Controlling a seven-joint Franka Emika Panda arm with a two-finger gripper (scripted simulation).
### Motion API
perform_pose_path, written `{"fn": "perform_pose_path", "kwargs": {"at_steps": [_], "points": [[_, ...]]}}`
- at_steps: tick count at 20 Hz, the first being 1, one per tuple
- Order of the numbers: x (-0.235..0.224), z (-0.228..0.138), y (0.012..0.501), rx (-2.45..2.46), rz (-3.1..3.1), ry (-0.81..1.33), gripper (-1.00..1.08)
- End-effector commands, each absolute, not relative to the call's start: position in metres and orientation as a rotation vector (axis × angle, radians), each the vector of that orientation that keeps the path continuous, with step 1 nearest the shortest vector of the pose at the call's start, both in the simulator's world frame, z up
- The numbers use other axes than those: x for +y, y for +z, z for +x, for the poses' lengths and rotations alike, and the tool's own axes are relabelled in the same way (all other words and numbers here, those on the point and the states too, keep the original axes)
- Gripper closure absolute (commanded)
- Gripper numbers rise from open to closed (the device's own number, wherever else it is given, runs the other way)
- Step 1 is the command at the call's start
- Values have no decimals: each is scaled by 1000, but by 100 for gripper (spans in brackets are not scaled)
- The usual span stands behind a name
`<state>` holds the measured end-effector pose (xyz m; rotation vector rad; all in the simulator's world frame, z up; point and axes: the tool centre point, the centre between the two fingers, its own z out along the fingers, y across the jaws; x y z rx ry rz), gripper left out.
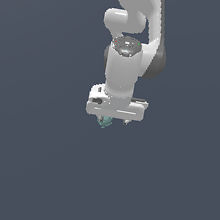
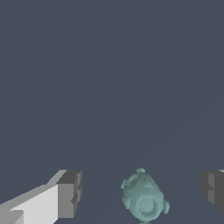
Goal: Pick up the object and move it to a goal position.
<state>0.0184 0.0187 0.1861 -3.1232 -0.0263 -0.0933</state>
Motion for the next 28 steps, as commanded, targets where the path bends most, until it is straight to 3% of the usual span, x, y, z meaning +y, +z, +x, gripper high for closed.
{"fn": "perform_pose_path", "kwargs": {"at_steps": [1,11,28], "points": [[19,18,186,-26,-3123,-93,-92],[-16,18,190,12,-3144,-112,-92],[-18,1,169,-196,-3144,-89,-92]]}}
